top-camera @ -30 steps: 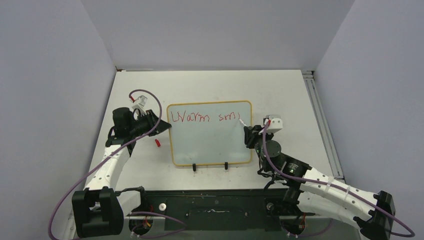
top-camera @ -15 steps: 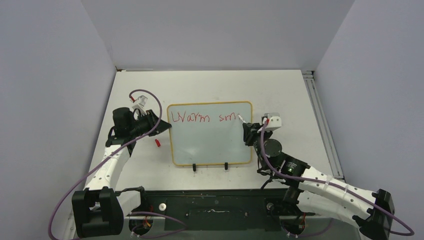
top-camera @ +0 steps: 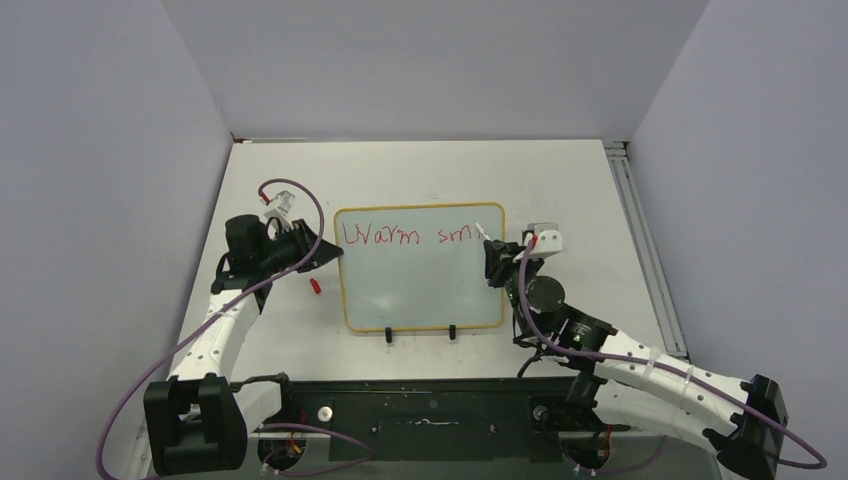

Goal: Write a sentence on the whiteboard

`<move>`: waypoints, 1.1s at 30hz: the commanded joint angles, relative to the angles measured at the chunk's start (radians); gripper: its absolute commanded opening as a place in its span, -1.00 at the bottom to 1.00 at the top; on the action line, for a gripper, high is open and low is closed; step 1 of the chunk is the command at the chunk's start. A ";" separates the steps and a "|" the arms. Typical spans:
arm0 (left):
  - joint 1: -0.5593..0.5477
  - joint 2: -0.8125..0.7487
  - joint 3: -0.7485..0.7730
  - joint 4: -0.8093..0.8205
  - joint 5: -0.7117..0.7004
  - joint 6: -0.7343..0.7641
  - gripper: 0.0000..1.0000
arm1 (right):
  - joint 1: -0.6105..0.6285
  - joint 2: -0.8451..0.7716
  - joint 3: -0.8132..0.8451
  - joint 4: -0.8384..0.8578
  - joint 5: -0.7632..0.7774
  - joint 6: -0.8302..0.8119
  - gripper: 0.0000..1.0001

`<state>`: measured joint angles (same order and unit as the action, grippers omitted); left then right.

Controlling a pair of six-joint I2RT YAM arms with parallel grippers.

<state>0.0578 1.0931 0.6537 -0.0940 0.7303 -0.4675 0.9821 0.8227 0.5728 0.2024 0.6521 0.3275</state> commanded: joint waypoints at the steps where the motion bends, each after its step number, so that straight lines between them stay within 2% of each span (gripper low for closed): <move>1: -0.006 -0.009 0.049 0.011 0.009 0.010 -0.62 | -0.005 0.017 0.040 0.042 0.029 -0.009 -0.89; 12: -0.006 -0.007 0.049 0.011 0.008 0.012 -0.61 | -0.006 0.043 0.032 0.046 0.049 -0.013 -0.89; 22: -0.005 -0.010 0.049 0.008 0.006 0.012 -0.61 | -0.004 -0.060 0.018 0.062 -0.026 -0.028 -0.89; 33: -0.006 -0.016 0.047 0.008 0.007 0.012 -0.62 | -0.005 -0.036 0.039 0.027 0.045 -0.054 -0.89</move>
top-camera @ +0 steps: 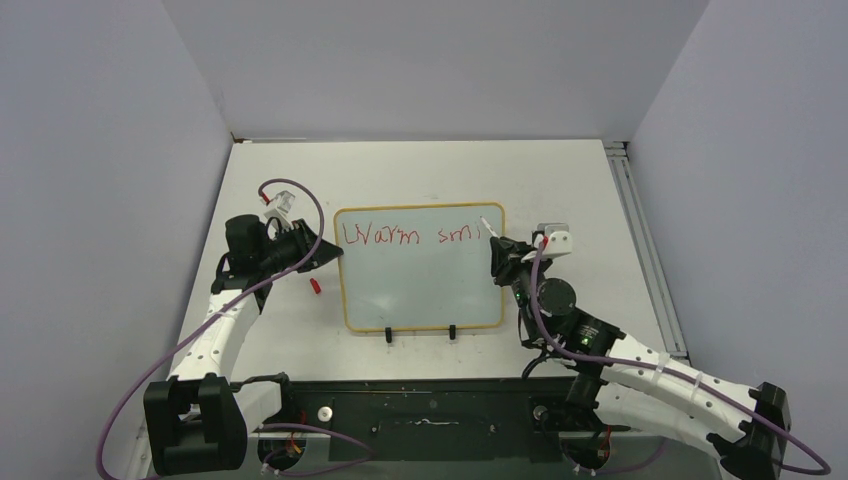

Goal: Write a sentence on the whiteboard

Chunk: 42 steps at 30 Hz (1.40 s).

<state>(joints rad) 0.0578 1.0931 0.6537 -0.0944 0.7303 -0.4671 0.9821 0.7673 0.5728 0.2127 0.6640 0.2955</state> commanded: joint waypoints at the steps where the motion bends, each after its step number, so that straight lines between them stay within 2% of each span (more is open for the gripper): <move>1: -0.005 -0.016 0.047 0.009 0.006 0.012 -0.62 | -0.007 0.025 0.040 0.018 0.038 -0.022 -0.89; 18: -0.006 -0.010 0.050 0.007 0.006 0.013 -0.61 | -0.034 0.073 0.028 0.054 0.052 -0.034 -0.89; 42: -0.006 -0.014 0.047 0.007 0.008 0.013 -0.61 | -0.035 -0.005 -0.045 -0.114 0.016 0.076 -0.89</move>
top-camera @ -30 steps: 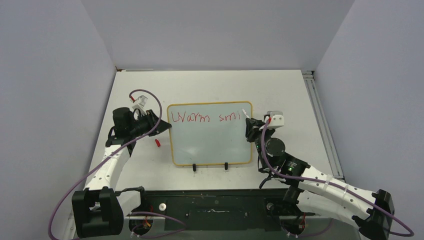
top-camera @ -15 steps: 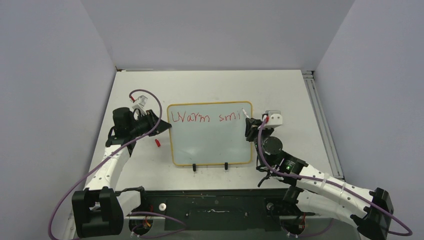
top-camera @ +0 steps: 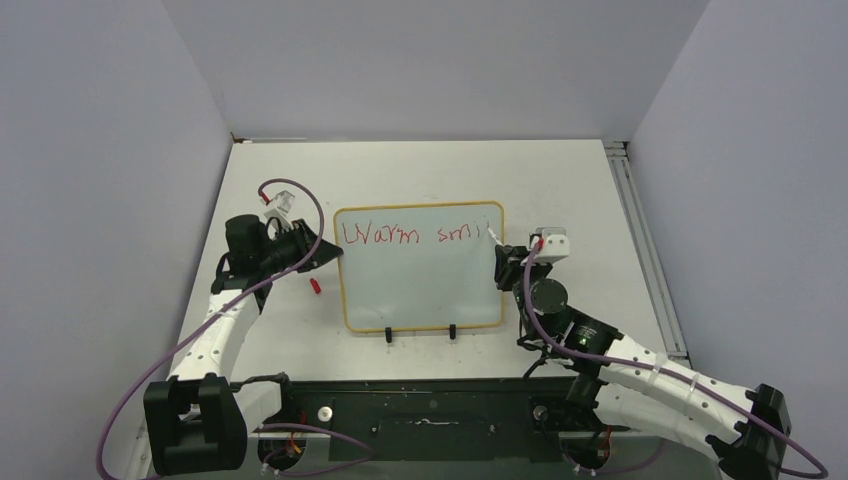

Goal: Write a sentence on the whiteboard

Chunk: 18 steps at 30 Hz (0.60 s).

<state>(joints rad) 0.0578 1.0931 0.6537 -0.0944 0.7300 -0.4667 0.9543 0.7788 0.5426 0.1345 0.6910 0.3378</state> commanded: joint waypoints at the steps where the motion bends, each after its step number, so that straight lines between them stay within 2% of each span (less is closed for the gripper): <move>1: -0.006 -0.015 0.047 0.008 0.008 0.013 -0.61 | -0.007 -0.020 -0.018 -0.041 -0.012 0.039 -0.89; 18: -0.006 -0.016 0.047 0.009 0.011 0.011 -0.61 | -0.004 -0.045 -0.038 -0.108 -0.052 0.092 -0.89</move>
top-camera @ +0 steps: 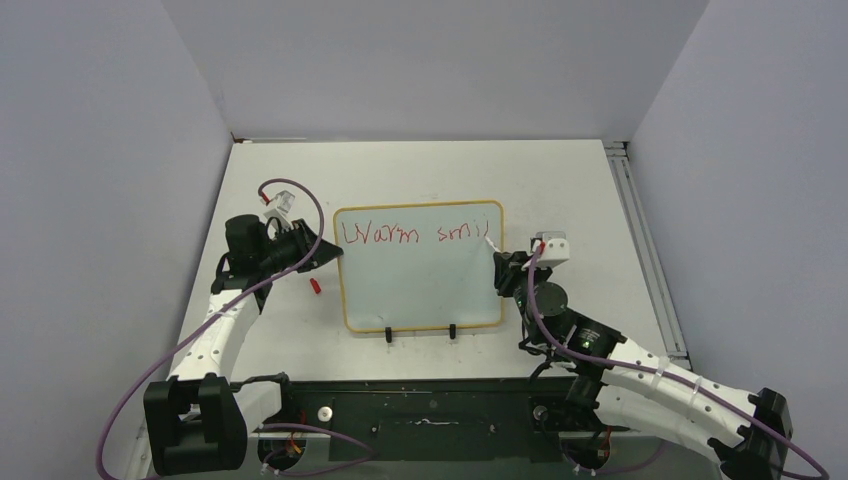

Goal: Write a sentence on the whiteboard

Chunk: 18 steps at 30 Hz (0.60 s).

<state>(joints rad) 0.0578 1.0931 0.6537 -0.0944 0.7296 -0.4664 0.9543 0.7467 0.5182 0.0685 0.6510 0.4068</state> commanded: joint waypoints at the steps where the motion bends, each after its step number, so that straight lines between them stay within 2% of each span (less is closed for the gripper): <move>1: -0.006 -0.016 0.047 0.009 0.011 0.011 -0.62 | -0.004 -0.014 -0.015 -0.047 -0.013 0.024 -0.89; 18: -0.007 -0.018 0.046 0.009 0.008 0.012 -0.62 | 0.004 -0.050 0.009 -0.103 0.009 0.022 -0.89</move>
<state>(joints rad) 0.0578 1.0931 0.6537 -0.0944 0.7300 -0.4667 0.9562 0.7147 0.5102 0.0063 0.6388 0.4355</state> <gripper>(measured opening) 0.193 0.153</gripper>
